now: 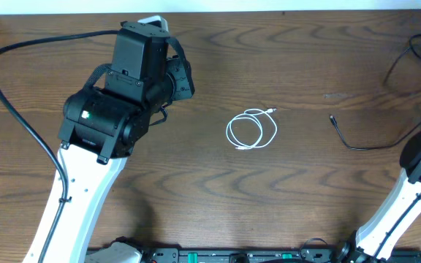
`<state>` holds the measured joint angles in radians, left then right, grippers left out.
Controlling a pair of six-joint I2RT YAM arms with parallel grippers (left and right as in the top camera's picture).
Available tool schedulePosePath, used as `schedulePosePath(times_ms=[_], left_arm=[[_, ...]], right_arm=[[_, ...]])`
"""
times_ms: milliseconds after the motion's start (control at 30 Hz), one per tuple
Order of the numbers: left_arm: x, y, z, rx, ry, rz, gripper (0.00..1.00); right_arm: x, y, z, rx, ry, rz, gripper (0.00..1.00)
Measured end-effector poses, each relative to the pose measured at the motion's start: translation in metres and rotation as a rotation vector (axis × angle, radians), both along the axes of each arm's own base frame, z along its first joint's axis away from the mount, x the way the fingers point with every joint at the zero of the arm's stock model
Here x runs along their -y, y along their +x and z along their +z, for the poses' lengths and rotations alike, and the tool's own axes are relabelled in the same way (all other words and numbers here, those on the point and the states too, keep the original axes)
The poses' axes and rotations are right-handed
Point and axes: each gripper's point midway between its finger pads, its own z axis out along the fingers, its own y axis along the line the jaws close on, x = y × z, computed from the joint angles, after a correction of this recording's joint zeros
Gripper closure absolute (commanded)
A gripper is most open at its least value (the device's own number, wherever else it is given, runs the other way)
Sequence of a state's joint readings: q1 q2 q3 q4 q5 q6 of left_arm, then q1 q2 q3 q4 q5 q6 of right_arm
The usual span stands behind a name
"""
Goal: Untangle cables
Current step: 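Lay the black cable down at the right edge with the right gripper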
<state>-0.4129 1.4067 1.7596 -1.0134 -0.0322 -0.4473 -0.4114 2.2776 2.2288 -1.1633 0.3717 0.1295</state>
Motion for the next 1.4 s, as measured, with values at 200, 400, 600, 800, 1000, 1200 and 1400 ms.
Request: schedulePosePath(times_ms=[200, 400, 600, 800, 1000, 1200, 1400], left_arm=[[0.001, 0.002, -0.002, -0.004, 0.002, 0.0, 0.51], [0.001, 0.002, -0.002, -0.003, 0.001, 0.0, 0.51], [0.004, 0.002, -0.003, -0.009, -0.008, -0.012, 0.51], [0.007, 0.001, -0.004, -0.018, -0.019, -0.026, 0.51], [0.008, 0.001, -0.004, -0.019, -0.02, -0.028, 0.51], [0.008, 0.001, -0.004, -0.02, -0.02, -0.028, 0.51], [0.008, 0.001, -0.004, -0.02, -0.023, -0.031, 0.51]], right_arm=[[-0.004, -0.005, -0.029, -0.035, 0.105, 0.007, 0.19], [-0.024, -0.01, -0.033, 0.037, 0.365, 0.072, 0.3], [-0.082, -0.02, -0.007, 0.065, 0.604, 0.217, 0.36], [-0.091, -0.057, -0.035, -0.1, 0.612, 0.067, 0.52], [-0.082, -0.097, -0.079, -0.233, 0.588, -0.12, 0.56], [-0.072, -0.109, -0.097, -0.254, 0.555, -0.184, 0.6], [-0.073, -0.116, -0.123, -0.272, 0.531, -0.199, 0.61]])
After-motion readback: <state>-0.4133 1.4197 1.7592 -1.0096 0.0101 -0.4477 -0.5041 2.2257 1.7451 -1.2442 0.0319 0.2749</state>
